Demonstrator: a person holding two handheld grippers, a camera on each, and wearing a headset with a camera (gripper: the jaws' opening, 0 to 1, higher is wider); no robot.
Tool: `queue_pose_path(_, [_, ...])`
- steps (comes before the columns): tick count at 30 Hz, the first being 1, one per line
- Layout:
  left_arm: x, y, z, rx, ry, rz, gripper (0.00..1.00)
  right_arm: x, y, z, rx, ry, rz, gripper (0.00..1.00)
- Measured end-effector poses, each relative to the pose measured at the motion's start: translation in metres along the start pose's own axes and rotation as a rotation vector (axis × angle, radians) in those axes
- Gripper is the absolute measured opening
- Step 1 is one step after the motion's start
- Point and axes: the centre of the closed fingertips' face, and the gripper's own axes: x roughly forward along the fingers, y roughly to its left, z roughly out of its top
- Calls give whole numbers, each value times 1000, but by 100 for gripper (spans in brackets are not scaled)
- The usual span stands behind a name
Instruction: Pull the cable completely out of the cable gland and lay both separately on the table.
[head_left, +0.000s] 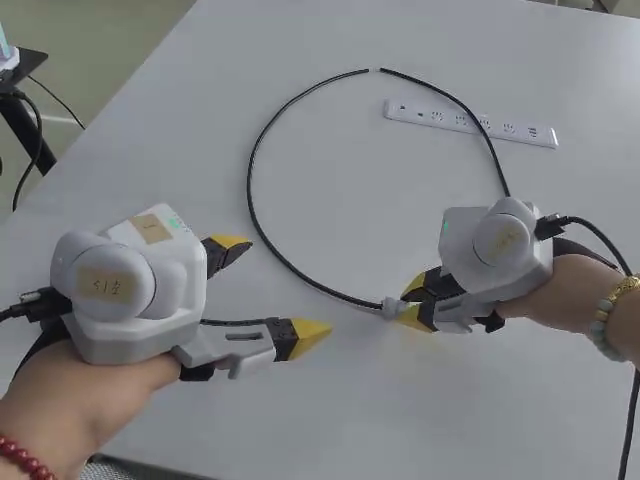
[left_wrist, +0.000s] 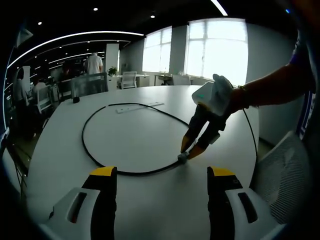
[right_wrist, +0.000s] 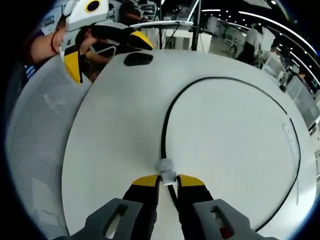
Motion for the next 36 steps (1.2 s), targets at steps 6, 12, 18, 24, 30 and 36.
queue_pose_path(6, [2, 1, 1, 1, 1, 0, 74, -2, 0, -1, 5, -3, 0, 9])
queue_pose_path(12, [4, -2, 2, 5, 2, -7, 74, 0, 0, -2, 14, -6, 9, 9])
queue_pose_path(18, [4, -1, 1, 8, 7, -7, 74, 1, 0, -2, 2, -3, 15, 8])
queue_pose_path(24, [5, -3, 1, 18, 13, -15, 73, -8, 0, 1, 8, -20, 0, 8])
queue_pose_path(30, [8, -9, 8, 52, 8, -43, 71, -25, 0, 10, 25, -57, -29, 8])
queue_pose_path(36, [12, -19, 28, 164, -28, -108, 65, -53, -1, 27, 24, -116, -71, 7])
